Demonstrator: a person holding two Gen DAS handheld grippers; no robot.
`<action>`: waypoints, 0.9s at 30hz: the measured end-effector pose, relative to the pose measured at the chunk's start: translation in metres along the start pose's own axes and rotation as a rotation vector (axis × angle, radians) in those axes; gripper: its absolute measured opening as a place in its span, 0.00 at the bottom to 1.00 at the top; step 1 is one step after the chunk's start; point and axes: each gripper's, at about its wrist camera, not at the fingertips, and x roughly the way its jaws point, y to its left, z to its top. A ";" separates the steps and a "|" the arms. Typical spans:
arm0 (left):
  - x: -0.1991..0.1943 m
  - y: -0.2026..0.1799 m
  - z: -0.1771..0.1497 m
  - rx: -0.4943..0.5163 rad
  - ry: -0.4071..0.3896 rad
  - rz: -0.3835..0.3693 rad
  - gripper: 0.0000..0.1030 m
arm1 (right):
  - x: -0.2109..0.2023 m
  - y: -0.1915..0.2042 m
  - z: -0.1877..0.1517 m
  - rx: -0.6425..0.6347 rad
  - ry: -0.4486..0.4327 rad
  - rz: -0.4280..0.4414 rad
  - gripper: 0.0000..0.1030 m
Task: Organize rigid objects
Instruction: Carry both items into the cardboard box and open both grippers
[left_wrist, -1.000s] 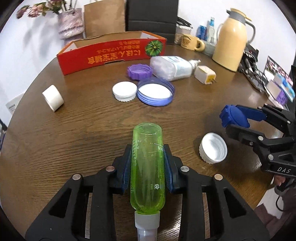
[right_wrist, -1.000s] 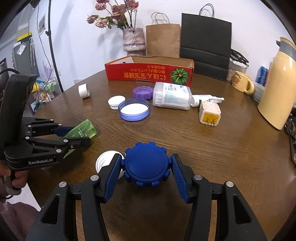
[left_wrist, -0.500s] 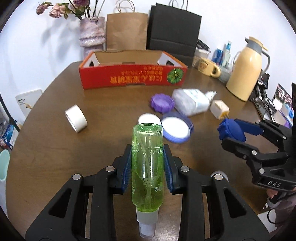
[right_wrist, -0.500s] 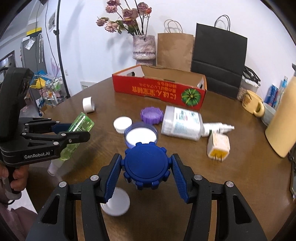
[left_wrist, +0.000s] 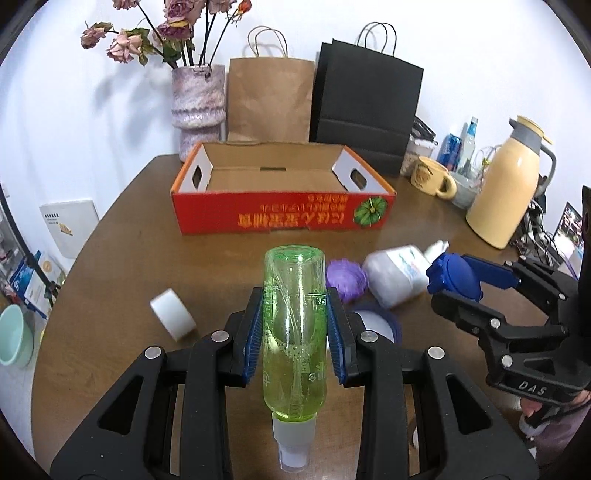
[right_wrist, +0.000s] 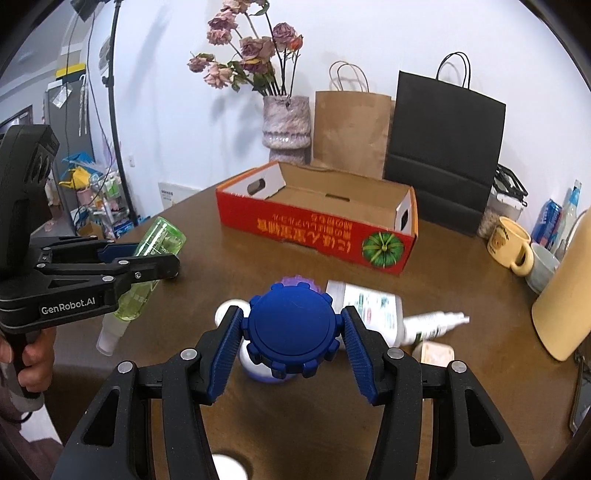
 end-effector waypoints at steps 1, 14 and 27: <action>0.002 0.001 0.004 -0.004 -0.003 0.000 0.27 | 0.001 0.000 0.004 0.001 -0.006 -0.003 0.57; 0.034 0.011 0.051 -0.046 -0.040 0.024 0.27 | 0.025 -0.013 0.049 0.032 -0.079 -0.025 0.57; 0.065 0.016 0.099 -0.094 -0.119 0.050 0.27 | 0.065 -0.044 0.091 0.102 -0.110 -0.063 0.57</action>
